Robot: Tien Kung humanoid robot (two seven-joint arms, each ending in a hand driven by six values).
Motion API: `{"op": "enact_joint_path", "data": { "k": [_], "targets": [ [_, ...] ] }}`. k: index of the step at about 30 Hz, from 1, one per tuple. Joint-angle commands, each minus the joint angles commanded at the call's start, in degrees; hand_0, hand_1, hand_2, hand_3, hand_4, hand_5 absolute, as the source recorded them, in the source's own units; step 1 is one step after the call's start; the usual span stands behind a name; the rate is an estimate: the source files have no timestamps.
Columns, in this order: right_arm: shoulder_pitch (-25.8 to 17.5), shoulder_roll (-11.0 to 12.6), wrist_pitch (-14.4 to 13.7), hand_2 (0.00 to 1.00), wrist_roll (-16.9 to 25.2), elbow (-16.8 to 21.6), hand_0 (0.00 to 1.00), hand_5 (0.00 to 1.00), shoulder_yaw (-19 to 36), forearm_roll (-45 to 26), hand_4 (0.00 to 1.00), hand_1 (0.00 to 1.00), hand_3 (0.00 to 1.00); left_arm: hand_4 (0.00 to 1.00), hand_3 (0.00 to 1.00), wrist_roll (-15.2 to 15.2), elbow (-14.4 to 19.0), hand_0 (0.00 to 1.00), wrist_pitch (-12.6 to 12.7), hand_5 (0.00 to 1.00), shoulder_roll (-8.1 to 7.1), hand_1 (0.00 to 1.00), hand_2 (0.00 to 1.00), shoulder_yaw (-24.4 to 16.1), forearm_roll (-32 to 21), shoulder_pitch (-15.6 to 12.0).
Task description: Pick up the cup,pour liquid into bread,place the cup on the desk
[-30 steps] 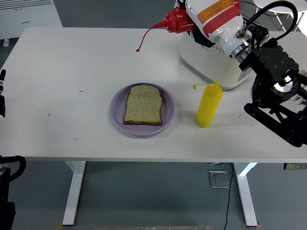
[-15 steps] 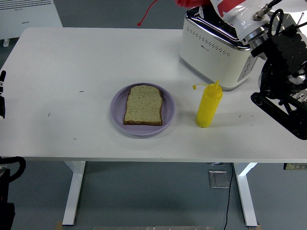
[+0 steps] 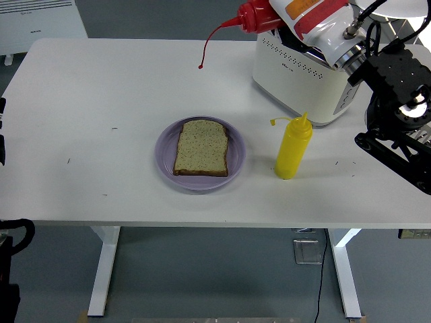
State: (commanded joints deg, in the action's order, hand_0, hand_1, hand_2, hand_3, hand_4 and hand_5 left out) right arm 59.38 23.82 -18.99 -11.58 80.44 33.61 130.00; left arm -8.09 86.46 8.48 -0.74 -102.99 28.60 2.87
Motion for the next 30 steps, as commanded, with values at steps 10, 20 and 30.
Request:
{"op": "enact_joint_path", "data": {
  "k": [10, 20, 30],
  "targets": [
    [2.87, -2.09, 4.24, 0.382, -0.22, -4.96, 0.225, 0.060, -12.46, 0.00, 0.414, 0.274, 0.529, 0.467, 0.755, 0.04, -0.06, 0.804, -0.04, 0.998, 0.19, 0.773, 0.786, 0.30, -0.01, 0.16],
    [2.68, -0.41, 4.08, 0.383, -1.11, -3.24, 0.230, 0.054, -3.24, 0.00, 0.394, 0.276, 0.529, 0.467, 0.755, -0.03, 0.00, 0.803, 0.00, 0.998, 0.06, 0.773, 0.786, -0.16, 0.00, 0.00],
    [2.27, -1.08, 3.62, 0.384, -1.47, -3.13, 0.242, 0.041, -3.55, 0.00, 0.372, 0.278, 0.525, 0.466, 0.754, -0.03, -0.02, 0.803, -0.01, 0.998, 0.13, 0.775, 0.786, 0.10, 0.00, 0.14]
  ]
}}
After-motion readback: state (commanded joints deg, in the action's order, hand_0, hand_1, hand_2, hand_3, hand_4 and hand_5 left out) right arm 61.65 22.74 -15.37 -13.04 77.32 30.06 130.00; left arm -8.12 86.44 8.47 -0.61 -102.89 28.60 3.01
